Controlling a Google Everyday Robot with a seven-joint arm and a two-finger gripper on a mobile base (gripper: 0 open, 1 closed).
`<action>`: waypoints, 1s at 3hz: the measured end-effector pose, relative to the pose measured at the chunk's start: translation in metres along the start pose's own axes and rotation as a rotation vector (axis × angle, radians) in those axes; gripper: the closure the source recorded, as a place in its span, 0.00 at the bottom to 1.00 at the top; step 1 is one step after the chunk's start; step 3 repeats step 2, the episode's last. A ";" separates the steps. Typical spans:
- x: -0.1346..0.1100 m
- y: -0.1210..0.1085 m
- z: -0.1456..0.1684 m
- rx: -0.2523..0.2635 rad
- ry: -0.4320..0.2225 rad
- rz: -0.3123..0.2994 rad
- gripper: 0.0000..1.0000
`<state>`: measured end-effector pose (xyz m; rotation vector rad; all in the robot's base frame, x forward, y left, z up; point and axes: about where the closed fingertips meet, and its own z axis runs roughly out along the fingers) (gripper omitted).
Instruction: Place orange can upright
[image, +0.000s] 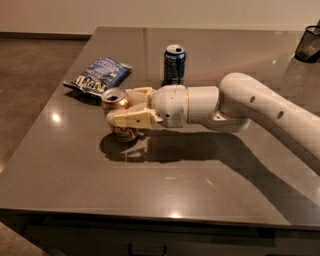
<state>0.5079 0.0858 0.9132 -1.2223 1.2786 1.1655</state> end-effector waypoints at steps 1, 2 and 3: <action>-0.001 0.002 0.003 -0.005 0.000 -0.002 0.00; -0.001 0.002 0.003 -0.005 0.000 -0.002 0.00; -0.001 0.002 0.003 -0.005 0.000 -0.002 0.00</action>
Offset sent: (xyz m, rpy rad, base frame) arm -0.0009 0.0018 0.0006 -0.0001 -0.0009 0.0033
